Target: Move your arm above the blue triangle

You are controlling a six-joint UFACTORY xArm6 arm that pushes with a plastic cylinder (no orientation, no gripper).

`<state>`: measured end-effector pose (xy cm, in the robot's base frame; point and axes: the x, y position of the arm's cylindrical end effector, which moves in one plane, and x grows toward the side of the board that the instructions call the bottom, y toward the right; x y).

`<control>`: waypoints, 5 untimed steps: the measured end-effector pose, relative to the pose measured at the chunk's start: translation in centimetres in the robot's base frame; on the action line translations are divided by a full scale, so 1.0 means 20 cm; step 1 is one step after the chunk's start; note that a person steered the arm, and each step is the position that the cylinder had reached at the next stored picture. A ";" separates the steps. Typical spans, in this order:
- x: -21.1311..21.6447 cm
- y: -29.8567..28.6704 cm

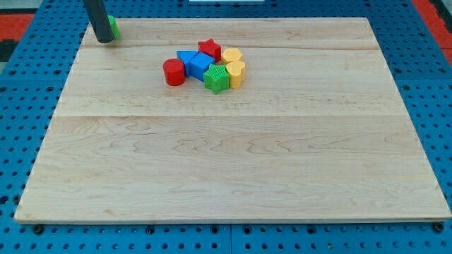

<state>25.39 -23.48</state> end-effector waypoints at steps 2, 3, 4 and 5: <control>0.02 0.00; 0.29 -0.03; 0.40 -0.10; 0.45 -0.10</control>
<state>34.37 -25.53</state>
